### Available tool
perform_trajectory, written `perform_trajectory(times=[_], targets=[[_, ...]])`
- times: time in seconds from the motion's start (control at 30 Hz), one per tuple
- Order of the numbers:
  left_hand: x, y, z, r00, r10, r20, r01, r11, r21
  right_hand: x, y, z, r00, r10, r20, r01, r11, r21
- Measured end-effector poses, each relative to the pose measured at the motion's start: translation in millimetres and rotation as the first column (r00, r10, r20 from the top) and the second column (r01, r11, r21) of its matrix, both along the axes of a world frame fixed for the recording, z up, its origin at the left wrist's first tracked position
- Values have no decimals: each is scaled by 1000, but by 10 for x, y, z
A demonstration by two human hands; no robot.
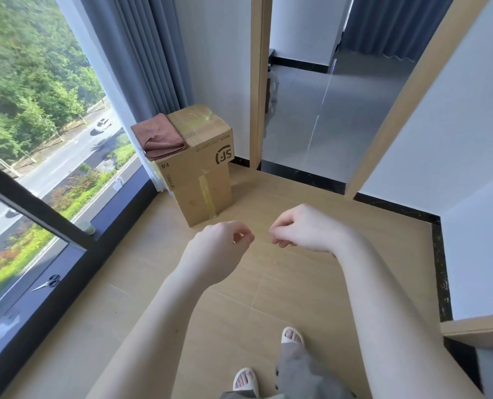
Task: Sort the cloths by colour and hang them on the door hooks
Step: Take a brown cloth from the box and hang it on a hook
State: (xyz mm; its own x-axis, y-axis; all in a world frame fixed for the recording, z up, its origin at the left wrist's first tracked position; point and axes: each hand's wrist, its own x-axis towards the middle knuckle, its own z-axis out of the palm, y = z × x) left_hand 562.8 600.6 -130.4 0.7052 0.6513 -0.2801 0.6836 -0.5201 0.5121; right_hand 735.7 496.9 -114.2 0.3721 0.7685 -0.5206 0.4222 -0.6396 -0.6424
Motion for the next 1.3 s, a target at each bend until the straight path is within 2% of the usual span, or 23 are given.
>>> perform_trajectory(times=[0.23, 0.73, 1.07, 1.3], targets=[[210, 462, -59, 996, 76, -37, -76, 997, 25, 329, 613, -141, 996, 89, -26, -89, 996, -15], [1466, 1398, -59, 961, 241, -138, -233, 970, 74, 1709, 1916, -94, 956, 292, -21, -292, 956, 16], [1584, 1836, -153, 923, 356, -142, -354, 934, 42, 1878, 2510, -180, 919, 389, -68, -389, 921, 20], [1593, 2318, -296, 926, 349, -142, -348, 937, 36, 1876, 2998, -247, 916, 397, -63, -398, 918, 0]])
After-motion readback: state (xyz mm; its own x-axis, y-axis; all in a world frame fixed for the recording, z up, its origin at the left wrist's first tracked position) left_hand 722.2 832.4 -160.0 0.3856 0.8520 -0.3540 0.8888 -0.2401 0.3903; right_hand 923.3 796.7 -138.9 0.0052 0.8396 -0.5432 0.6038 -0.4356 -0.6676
